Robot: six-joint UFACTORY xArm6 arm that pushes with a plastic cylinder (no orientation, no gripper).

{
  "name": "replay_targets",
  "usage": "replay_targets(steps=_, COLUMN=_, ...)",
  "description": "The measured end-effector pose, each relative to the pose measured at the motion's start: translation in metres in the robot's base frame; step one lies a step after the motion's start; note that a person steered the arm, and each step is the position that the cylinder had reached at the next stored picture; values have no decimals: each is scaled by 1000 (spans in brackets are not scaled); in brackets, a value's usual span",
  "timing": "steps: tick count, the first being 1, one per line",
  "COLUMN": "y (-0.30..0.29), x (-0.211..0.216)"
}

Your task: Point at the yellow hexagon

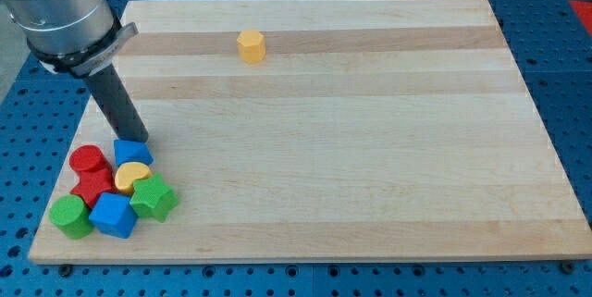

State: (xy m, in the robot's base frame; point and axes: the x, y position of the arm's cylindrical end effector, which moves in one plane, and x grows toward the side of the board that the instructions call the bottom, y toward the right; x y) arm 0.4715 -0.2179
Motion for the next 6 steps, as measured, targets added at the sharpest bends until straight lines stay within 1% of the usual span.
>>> replay_targets(steps=1, y=71, x=-30)
replay_targets(steps=2, y=159, x=-72)
replay_targets(steps=3, y=199, x=-152)
replay_targets(steps=4, y=187, x=-208)
replay_targets(steps=5, y=123, x=-209)
replay_targets(steps=6, y=109, x=-189)
